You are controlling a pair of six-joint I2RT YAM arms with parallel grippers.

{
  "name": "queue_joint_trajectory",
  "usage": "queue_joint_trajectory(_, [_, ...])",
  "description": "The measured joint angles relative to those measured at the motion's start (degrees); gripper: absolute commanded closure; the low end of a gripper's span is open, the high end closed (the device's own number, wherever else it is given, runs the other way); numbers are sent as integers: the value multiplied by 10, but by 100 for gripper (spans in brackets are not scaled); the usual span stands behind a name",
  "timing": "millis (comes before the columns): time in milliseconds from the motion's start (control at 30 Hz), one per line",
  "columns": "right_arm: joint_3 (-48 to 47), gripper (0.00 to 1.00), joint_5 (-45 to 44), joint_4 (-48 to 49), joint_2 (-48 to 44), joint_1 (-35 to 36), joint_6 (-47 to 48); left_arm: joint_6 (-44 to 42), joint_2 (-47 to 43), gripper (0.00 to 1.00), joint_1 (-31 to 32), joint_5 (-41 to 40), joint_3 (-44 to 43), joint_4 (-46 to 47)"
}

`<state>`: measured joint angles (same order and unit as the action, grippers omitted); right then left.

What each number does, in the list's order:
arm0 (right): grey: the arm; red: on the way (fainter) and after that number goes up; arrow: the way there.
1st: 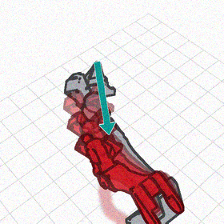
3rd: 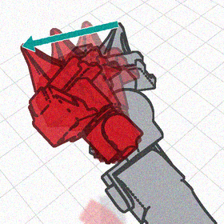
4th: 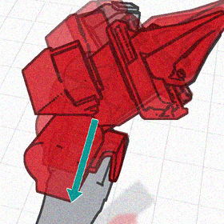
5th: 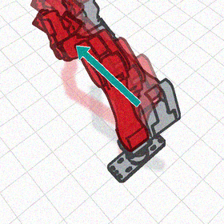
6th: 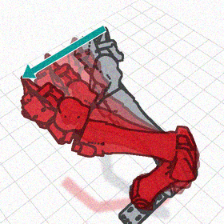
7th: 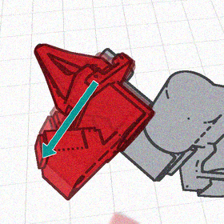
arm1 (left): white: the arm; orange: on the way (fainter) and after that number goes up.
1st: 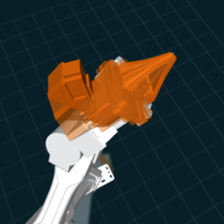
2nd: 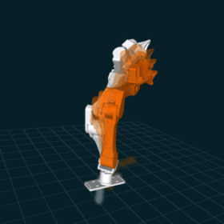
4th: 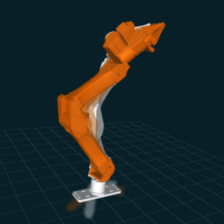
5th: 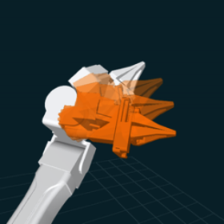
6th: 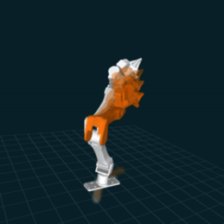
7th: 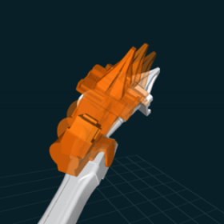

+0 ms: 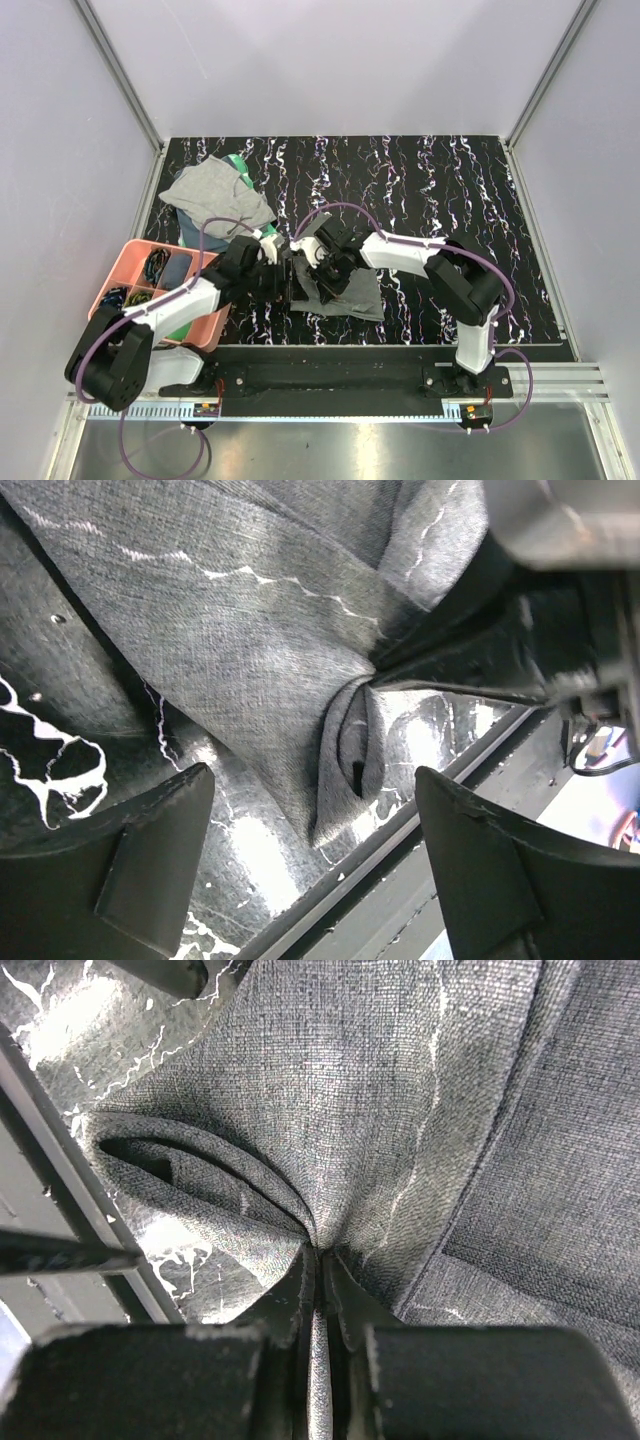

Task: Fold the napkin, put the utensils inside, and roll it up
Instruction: Roll the napkin with the utensil

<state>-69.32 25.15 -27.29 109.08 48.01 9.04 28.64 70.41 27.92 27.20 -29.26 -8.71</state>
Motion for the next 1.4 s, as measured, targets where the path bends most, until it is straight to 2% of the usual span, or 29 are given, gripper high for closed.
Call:
queue_joint_trajectory(200, [-16, 93, 21, -17, 15, -9, 2, 21, -33, 12, 0, 2, 40, 38])
queue_joint_trajectory(367, [-25, 93, 35, -27, 24, -15, 2, 42, -35, 19, 0, 11, 67, 73])
queue_joint_trajectory(700, [-35, 92, 46, -37, 33, -17, 2, 77, -5, 50, 0, 13, 75, 152])
queue_joint_trajectory(833, [-36, 91, 46, -39, 34, -17, 2, 86, 9, 72, -1, 13, 77, 165])
queue_joint_trajectory(900, [-36, 88, 46, -39, 34, -17, 2, 89, 14, 79, -2, 13, 77, 165])
queue_joint_trajectory(967, [-37, 84, 46, -39, 34, -17, 2, 89, 17, 90, -2, 13, 77, 165])
queue_joint_trajectory(1067, [-37, 64, 45, -40, 34, -17, 2, 87, 18, 100, -2, 13, 76, 161])
queue_joint_trajectory(1100, [-37, 51, 45, -42, 34, -17, 0, 87, 18, 100, -2, 13, 76, 159])
queue_joint_trajectory(1200, [-37, 39, 49, -48, 25, -16, -5, 86, 23, 100, -3, 13, 75, 153])
queue_joint_trajectory(1333, [-22, 29, 17, -39, -13, -15, -7, 90, 32, 100, -5, 13, 70, 143])
queue_joint_trajectory(1400, [0, 26, -12, -22, -43, -12, -9, 92, 32, 100, -7, 14, 70, 139])
